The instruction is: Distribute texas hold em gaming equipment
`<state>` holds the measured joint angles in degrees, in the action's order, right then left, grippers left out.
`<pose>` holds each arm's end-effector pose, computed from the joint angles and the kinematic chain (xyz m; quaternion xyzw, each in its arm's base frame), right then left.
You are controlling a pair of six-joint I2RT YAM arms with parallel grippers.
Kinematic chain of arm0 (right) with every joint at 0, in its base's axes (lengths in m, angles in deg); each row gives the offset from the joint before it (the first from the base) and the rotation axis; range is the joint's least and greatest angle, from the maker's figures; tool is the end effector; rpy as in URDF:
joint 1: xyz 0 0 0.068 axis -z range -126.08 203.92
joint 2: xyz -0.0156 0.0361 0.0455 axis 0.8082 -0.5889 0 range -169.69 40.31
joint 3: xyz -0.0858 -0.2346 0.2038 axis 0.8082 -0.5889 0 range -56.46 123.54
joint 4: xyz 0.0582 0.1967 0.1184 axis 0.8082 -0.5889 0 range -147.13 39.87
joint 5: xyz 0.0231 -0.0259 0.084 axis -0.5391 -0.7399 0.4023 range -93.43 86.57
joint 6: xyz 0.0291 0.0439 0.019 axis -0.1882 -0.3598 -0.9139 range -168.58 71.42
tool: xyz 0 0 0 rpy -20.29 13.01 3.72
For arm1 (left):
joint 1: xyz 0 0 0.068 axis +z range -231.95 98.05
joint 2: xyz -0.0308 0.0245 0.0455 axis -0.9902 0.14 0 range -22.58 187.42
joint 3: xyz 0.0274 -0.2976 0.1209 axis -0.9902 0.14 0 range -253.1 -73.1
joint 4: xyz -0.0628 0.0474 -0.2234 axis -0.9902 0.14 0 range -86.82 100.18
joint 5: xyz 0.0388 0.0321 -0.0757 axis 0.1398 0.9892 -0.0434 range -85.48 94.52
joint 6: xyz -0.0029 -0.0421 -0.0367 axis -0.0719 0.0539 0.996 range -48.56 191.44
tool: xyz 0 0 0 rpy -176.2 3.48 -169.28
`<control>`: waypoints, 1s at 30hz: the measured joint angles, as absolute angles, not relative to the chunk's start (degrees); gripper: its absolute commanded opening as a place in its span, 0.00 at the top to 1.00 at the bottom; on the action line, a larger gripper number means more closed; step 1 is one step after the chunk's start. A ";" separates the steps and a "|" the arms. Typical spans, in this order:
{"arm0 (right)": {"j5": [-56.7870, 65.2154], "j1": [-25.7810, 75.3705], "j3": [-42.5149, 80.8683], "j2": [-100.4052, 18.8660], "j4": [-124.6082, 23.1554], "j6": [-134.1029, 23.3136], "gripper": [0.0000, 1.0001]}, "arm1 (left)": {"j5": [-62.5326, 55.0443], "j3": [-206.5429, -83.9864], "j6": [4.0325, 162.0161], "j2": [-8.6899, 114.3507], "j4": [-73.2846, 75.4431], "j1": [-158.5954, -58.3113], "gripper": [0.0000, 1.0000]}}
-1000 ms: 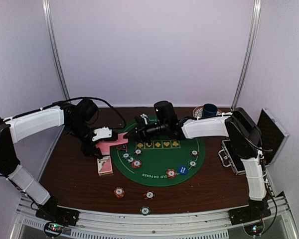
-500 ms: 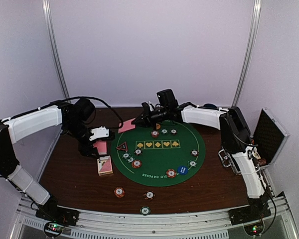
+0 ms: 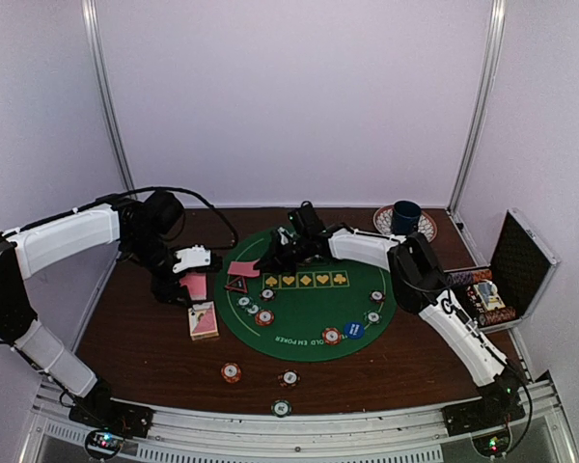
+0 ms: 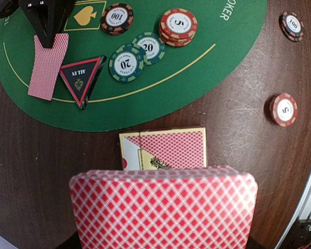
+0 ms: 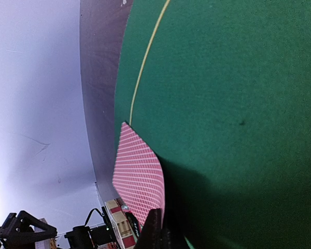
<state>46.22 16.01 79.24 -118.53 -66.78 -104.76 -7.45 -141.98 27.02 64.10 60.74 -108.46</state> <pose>0.4666 0.4006 0.1330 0.0454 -0.8397 -0.5409 0.0158 0.2259 -0.1215 0.3102 0.5832 0.7957 -0.0823 0.1414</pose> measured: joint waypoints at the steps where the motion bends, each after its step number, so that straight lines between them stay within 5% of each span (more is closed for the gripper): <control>1: 46.09 15.92 79.50 -118.93 -66.53 -105.07 0.86 | -7.49 -141.98 27.02 64.10 60.74 -108.46 1.00; 7: 45.39 15.53 81.32 -119.56 -65.75 -105.33 0.62 | -7.67 -141.98 27.02 64.10 61.18 -108.46 1.00; 16: 45.06 15.20 80.29 -117.44 -66.93 -102.51 0.39 | -7.76 -142.00 27.26 64.10 61.55 -108.46 1.00; 30: 42.88 13.48 66.50 -99.78 -68.57 -97.64 0.24 | -7.91 -143.03 28.48 64.10 61.75 -108.46 1.00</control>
<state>42.88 13.48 66.50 -99.78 -68.57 -97.64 -7.91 -143.03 28.48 64.10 61.75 -108.46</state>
